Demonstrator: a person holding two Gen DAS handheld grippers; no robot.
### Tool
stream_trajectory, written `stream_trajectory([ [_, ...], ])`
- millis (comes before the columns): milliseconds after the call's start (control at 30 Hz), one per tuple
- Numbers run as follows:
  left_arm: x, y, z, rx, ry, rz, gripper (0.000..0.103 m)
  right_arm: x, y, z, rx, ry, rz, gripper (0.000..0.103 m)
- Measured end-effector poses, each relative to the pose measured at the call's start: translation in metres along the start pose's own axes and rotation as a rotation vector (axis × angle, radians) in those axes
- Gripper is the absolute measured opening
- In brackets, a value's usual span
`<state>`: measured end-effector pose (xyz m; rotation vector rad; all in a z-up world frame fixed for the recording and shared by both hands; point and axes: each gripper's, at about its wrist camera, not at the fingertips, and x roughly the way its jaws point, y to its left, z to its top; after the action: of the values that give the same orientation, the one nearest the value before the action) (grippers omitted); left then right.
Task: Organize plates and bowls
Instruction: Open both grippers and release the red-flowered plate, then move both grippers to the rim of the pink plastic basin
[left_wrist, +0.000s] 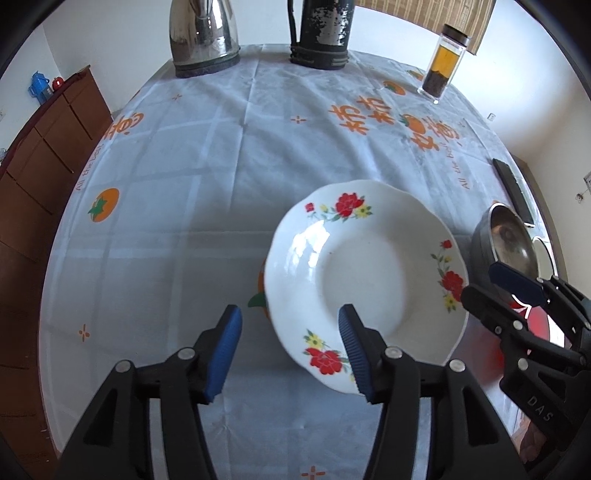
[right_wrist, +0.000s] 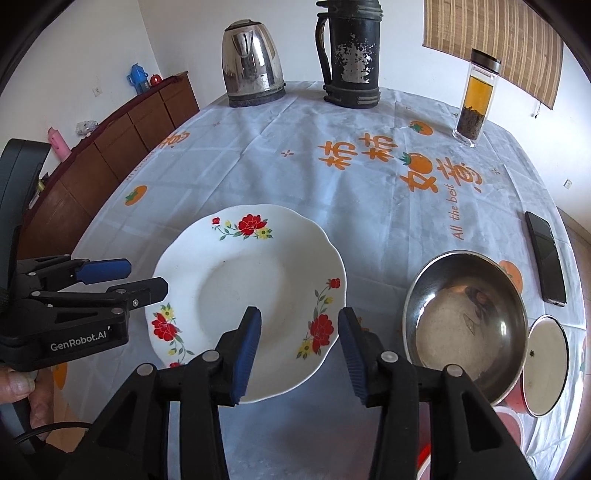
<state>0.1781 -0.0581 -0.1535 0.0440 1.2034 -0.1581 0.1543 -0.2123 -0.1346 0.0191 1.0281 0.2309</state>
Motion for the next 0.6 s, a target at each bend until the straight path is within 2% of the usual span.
stream_trajectory([
  [200, -0.018, -0.024, -0.004, 0.063, -0.028, -0.043, 0.055, -0.029, -0.014, -0.018, 0.058, -0.034, -0.033, 0.046],
  [433, -0.019, -0.074, -0.016, 0.173, 0.000, -0.109, 0.055, -0.060, -0.047, -0.057, 0.161, -0.039, -0.100, 0.046],
  [600, -0.021, -0.109, -0.021, 0.208, 0.007, -0.142, 0.055, -0.076, -0.073, -0.077, 0.191, -0.035, -0.129, 0.046],
])
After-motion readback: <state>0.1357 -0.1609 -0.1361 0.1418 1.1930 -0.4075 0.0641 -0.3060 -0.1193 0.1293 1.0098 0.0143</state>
